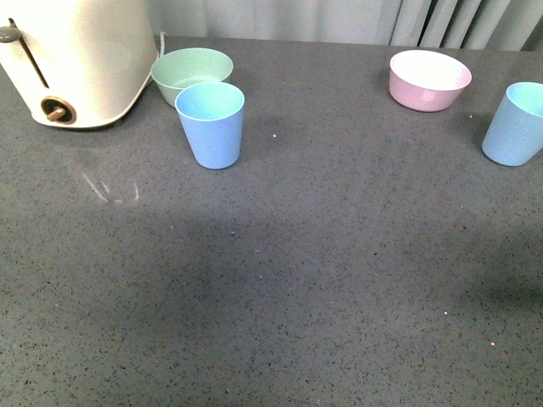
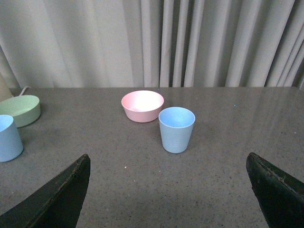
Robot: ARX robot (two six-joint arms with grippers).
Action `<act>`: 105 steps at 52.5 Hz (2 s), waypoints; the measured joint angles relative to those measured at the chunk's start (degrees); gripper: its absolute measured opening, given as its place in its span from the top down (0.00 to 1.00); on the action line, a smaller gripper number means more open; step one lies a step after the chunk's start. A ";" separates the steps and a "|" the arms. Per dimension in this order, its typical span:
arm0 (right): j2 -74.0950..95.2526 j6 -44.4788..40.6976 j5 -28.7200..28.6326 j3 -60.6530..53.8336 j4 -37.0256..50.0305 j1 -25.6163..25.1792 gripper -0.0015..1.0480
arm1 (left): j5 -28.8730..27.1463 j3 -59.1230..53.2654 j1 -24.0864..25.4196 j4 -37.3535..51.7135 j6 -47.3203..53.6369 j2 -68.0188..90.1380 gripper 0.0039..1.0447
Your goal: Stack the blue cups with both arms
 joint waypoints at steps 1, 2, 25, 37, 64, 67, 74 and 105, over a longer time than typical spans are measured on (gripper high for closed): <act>0.00 0.00 0.02 0.00 0.00 0.00 0.09 | -0.02 0.00 0.00 0.00 -0.02 0.00 0.08; 0.00 0.00 0.02 0.00 0.00 0.00 0.09 | -0.02 0.00 0.00 0.00 0.00 0.00 0.08; 0.00 0.00 0.00 0.00 0.00 0.00 0.09 | -0.02 0.00 0.00 0.00 0.00 0.00 0.08; 0.00 0.00 0.00 0.00 0.00 0.00 0.09 | -0.02 0.00 0.00 0.00 0.00 0.00 0.08; -0.02 0.00 0.02 0.00 0.00 0.00 0.09 | 2.38 36.13 -10.19 -5.70 -14.16 69.16 0.08; -0.02 0.00 0.02 0.00 0.00 0.00 0.09 | 1.68 38.23 -11.04 -5.20 -14.56 72.46 0.08; -0.02 0.02 0.02 0.00 0.00 0.00 0.09 | 0.81 44.33 -13.27 -4.85 -15.10 81.09 0.08; -0.02 0.00 0.02 0.00 0.00 0.00 0.09 | -2.86 64.22 -20.81 -4.28 -17.31 106.07 0.08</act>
